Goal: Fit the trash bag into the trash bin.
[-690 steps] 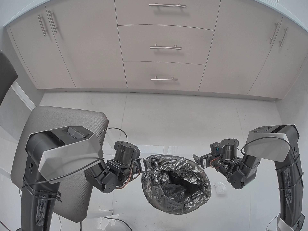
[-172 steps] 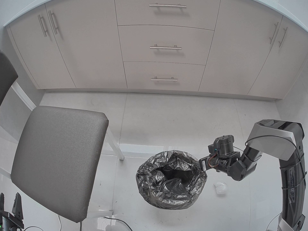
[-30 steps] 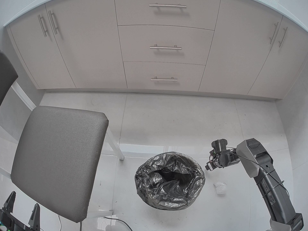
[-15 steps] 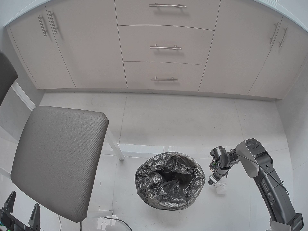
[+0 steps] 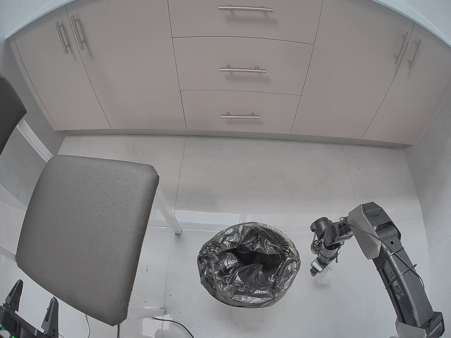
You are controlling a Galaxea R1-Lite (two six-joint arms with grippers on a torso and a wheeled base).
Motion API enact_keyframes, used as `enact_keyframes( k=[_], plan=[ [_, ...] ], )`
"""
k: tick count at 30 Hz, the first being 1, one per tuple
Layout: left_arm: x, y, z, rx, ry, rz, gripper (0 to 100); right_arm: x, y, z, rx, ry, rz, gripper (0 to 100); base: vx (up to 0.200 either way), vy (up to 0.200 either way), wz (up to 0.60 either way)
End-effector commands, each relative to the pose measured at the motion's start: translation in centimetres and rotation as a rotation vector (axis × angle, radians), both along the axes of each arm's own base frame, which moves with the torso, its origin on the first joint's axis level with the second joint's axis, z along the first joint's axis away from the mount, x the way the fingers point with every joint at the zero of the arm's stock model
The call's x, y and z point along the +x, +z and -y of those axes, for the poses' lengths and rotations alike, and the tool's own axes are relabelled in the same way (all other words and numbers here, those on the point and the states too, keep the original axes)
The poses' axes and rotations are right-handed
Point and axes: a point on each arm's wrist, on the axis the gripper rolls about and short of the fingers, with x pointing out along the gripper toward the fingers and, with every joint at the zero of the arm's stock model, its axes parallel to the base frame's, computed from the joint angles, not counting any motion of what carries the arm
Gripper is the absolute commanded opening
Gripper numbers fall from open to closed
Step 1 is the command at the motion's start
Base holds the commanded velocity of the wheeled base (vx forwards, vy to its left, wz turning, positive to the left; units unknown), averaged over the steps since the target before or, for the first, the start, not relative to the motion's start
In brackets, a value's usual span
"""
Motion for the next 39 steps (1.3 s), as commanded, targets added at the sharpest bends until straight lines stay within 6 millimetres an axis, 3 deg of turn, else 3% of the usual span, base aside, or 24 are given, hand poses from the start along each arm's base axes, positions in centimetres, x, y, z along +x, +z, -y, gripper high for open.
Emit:
enact_keyframes(
  k=[1,4,16,39],
  plan=[
    [0.0,-0.3,0.0,0.001,0.000,0.001,100,0.0,-0.1,-0.1,0.000,0.003,0.002,100,0.000,0.000,0.00],
    [0.0,-0.3,0.0,-0.001,0.000,-0.001,100,0.0,-0.1,-0.2,0.001,0.003,0.007,100,0.000,0.000,0.00],
    [0.0,-0.3,0.0,-0.001,0.000,-0.001,100,0.3,0.0,-0.2,0.003,0.003,0.032,100,-0.200,0.000,0.00],
    [0.0,-0.3,0.0,-0.001,0.000,0.001,100,1.6,0.3,0.9,0.029,-0.040,0.163,100,0.000,0.000,0.00]
  ],
)
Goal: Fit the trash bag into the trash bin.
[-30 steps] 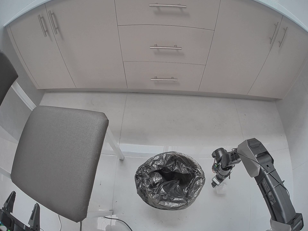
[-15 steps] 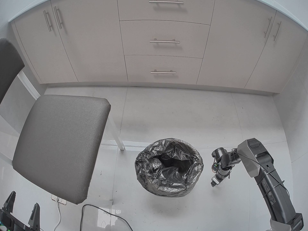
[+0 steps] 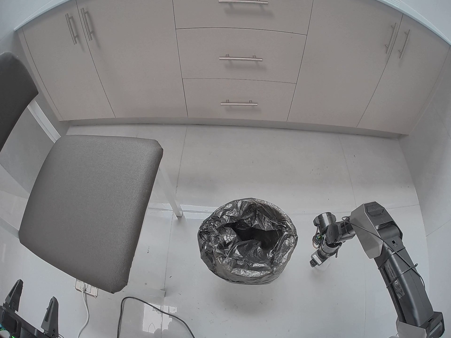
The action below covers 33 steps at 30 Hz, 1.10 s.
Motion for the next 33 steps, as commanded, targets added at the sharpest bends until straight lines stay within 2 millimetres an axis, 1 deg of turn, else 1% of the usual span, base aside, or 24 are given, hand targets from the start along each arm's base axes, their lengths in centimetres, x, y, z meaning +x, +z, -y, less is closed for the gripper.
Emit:
enact_keyframes(
  k=[1,7,8,19,22,25,33],
  plan=[
    [0.0,-0.3,0.0,-0.002,0.000,0.001,100,0.1,0.0,0.2,0.002,-0.007,0.010,100,0.000,0.000,0.00],
    [0.0,-0.3,0.0,-0.002,0.000,0.001,100,0.1,0.0,0.2,0.002,-0.007,0.008,100,0.000,0.000,0.00],
    [0.0,-0.3,0.0,-0.002,0.000,0.001,100,0.1,0.0,0.2,0.000,-0.007,0.007,0,0.000,0.000,0.00],
    [0.0,-0.3,0.0,-0.002,0.000,0.001,100,0.1,0.0,-0.2,0.004,0.002,0.012,0,0.000,0.000,0.00],
    [0.0,-0.3,0.0,-0.002,0.000,0.001,100,0.0,0.0,-0.7,0.008,-0.002,0.015,0,0.000,0.000,0.00],
    [0.0,-0.3,0.0,-0.002,0.000,0.001,100,0.0,0.0,-1.0,0.022,-0.029,0.025,0,0.000,0.000,0.00],
    [0.0,-0.2,0.0,-0.002,0.000,0.002,100,-0.4,-0.1,-1.9,0.064,-0.169,0.028,0,0.000,0.000,0.00]
  ],
)
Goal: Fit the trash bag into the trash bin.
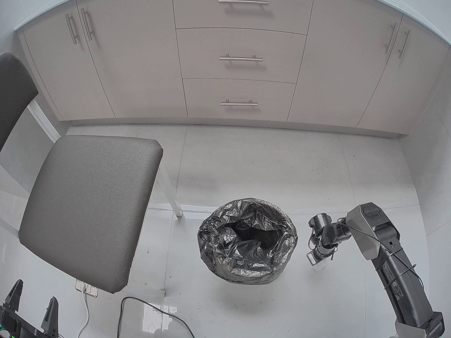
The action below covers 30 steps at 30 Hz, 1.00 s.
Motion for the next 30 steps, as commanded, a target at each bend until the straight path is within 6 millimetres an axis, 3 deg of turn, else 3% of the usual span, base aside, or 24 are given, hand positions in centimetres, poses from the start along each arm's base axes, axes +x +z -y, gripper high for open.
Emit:
enact_keyframes(
  k=[1,4,6,7,8,9,11,16,19,20,21,26,30],
  plan=[
    [0.0,-0.3,0.0,-0.001,0.000,0.001,100,-0.3,-0.1,-0.4,0.005,-0.019,-0.014,0,0.000,0.000,0.00],
    [0.0,-0.3,0.0,-0.001,0.000,0.000,100,-1.6,-0.4,-0.3,-0.011,-0.034,-0.147,0,0.000,0.000,0.00],
    [0.0,-0.3,0.0,-0.001,0.000,0.000,100,-1.6,-0.4,-0.3,-0.011,-0.034,-0.147,0,0.000,0.000,0.00],
    [0.0,-0.3,0.0,-0.001,0.000,0.000,100,-1.9,1.4,-0.4,-0.021,-0.031,-0.209,0,0.000,0.000,0.00],
    [0.0,-0.3,0.0,-0.001,0.000,0.000,100,-0.9,4.6,-0.7,-0.013,-0.032,-0.160,0,0.000,0.000,0.00],
    [0.0,-0.3,0.0,-0.001,0.000,0.000,100,-0.9,4.6,-0.7,-0.013,-0.032,-0.160,0,0.000,0.000,0.00],
    [0.0,-0.3,0.0,-0.001,0.000,0.000,100,0.4,9.4,-1.0,0.001,-0.032,-0.067,0,0.000,0.000,0.00],
    [0.0,-0.3,0.0,-0.001,0.000,0.001,100,0.9,17.3,-1.3,0.002,-0.033,0.032,0,0.000,0.000,0.00],
    [0.0,-0.3,0.0,-0.001,0.000,0.001,100,0.7,21.3,-1.9,0.011,-0.021,0.096,0,0.000,0.000,0.00],
    [0.0,-0.3,0.0,-0.001,0.000,0.001,100,0.7,21.3,-1.9,0.011,-0.021,0.096,0,0.000,0.000,0.00],
    [0.0,-0.3,0.0,-0.001,0.000,0.001,100,0.3,24.4,-2.6,0.021,-0.006,0.147,0,0.000,0.000,0.00],
    [0.0,-0.3,0.0,-0.001,0.000,0.000,100,-2.4,31.7,-5.4,0.032,0.065,0.207,0,0.000,0.000,0.00],
    [0.0,-0.3,0.0,0.001,0.000,0.000,100,-6.0,38.0,-8.7,0.006,0.178,0.293,0,0.000,0.000,0.00]
  ],
)
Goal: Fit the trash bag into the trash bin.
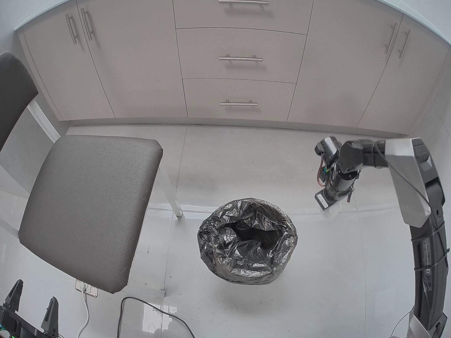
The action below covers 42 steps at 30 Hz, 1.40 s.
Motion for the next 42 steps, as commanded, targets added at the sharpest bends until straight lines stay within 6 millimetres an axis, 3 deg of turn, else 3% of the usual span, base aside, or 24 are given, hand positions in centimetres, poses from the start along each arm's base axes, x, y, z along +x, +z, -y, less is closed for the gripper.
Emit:
enact_keyframes(
  k=[1,2,7,11,18,31,32,34,42],
  plan=[
    [0.0,-0.3,0.0,0.001,0.000,0.001,100,-5.6,12.1,-4.9,-0.014,0.163,0.192,0,0.000,0.000,0.00],
    [0.0,-0.3,0.0,0.001,0.000,0.000,100,-6.9,13.5,-6.2,-0.032,0.203,0.215,0,0.000,0.000,0.00],
    [0.0,-0.3,0.0,0.012,0.000,0.003,100,-11.1,16.4,-10.4,-0.084,0.320,0.266,0,0.000,0.000,0.00],
    [0.0,-0.3,0.0,0.012,-0.002,0.001,100,-13.9,16.9,-14.0,-0.121,0.413,0.294,0,0.000,0.000,0.00],
    [0.0,-0.3,0.0,0.009,-0.002,0.001,100,-15.5,16.3,-16.5,-0.134,0.479,0.286,0,0.000,0.000,0.00],
    [0.0,-0.4,0.0,0.016,-0.004,0.003,100,-12.1,7.7,-19.1,-0.193,0.490,0.142,0,0.000,0.000,0.00],
    [0.0,-0.4,0.0,0.013,-0.005,0.003,100,-11.4,5.6,-20.0,-0.192,0.493,0.143,0,0.000,0.000,0.00],
    [0.0,-0.4,0.0,0.013,-0.004,0.003,100,-11.0,4.1,-20.7,-0.187,0.493,0.150,0,0.000,0.000,0.00],
    [0.0,-0.4,0.0,0.013,-0.004,0.003,100,-10.4,-0.1,-21.9,-0.191,0.486,0.117,0,0.000,0.000,0.00]
  ],
)
